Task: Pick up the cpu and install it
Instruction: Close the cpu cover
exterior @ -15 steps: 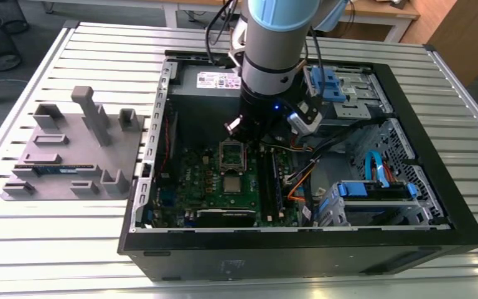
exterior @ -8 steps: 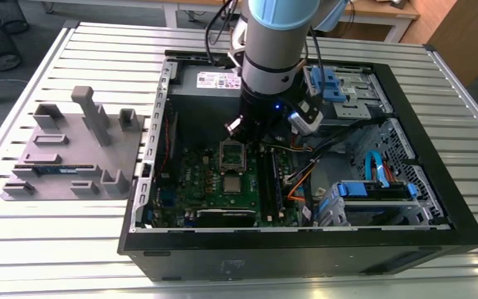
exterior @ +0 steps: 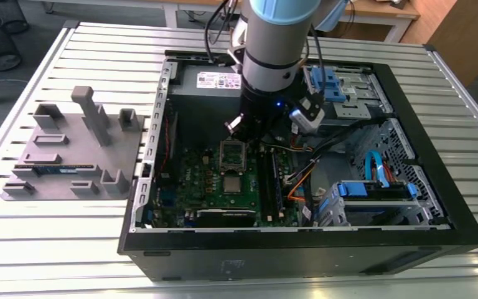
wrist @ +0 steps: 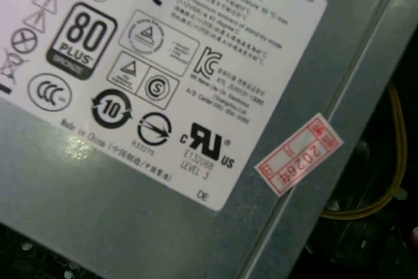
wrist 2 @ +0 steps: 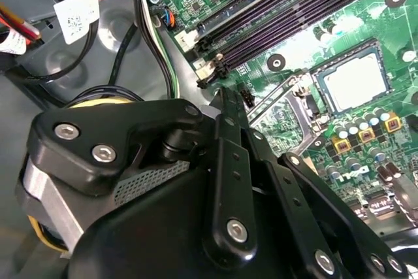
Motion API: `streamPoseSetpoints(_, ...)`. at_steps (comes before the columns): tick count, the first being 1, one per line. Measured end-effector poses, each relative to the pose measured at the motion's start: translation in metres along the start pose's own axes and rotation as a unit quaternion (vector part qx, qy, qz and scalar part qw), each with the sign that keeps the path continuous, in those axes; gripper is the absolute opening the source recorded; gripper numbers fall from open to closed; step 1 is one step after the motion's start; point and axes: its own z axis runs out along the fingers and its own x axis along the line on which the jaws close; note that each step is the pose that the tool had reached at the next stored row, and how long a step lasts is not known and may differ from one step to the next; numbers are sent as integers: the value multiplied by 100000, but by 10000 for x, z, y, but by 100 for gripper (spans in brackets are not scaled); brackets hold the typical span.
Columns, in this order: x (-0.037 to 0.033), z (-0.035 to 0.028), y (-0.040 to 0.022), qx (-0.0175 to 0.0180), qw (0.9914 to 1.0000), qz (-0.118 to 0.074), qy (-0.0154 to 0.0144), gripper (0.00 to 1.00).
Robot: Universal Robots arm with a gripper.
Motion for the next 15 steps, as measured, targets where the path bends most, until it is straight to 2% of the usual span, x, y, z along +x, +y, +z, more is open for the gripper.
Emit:
streamPoseSetpoints(10,5,-18,-10,-8,100000,-272,7,11)
streamPoseSetpoints(15,6,-24,-12,-11,99993,-1218,58,11)
